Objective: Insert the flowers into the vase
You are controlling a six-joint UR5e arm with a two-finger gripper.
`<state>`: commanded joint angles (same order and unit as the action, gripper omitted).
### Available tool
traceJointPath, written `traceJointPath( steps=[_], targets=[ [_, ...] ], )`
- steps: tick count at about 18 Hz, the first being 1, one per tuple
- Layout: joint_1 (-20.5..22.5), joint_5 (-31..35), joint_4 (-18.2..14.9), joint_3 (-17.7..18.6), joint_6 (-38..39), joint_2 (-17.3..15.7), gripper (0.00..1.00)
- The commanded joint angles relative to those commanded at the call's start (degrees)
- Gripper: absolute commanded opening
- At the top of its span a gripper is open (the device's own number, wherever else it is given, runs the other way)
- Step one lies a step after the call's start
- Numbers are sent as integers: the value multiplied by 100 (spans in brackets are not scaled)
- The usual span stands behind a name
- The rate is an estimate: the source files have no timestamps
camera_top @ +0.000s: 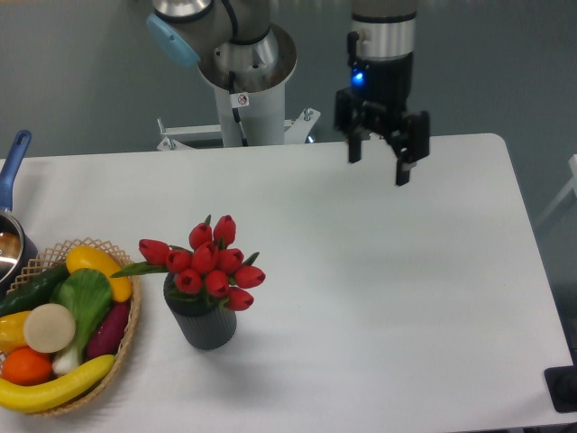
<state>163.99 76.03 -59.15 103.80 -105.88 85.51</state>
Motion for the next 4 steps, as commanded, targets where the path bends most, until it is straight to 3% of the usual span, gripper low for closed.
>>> traceJointPath(
  steps=[4],
  targets=[
    [353,-44,-18,35,-399,44,100]
  ],
)
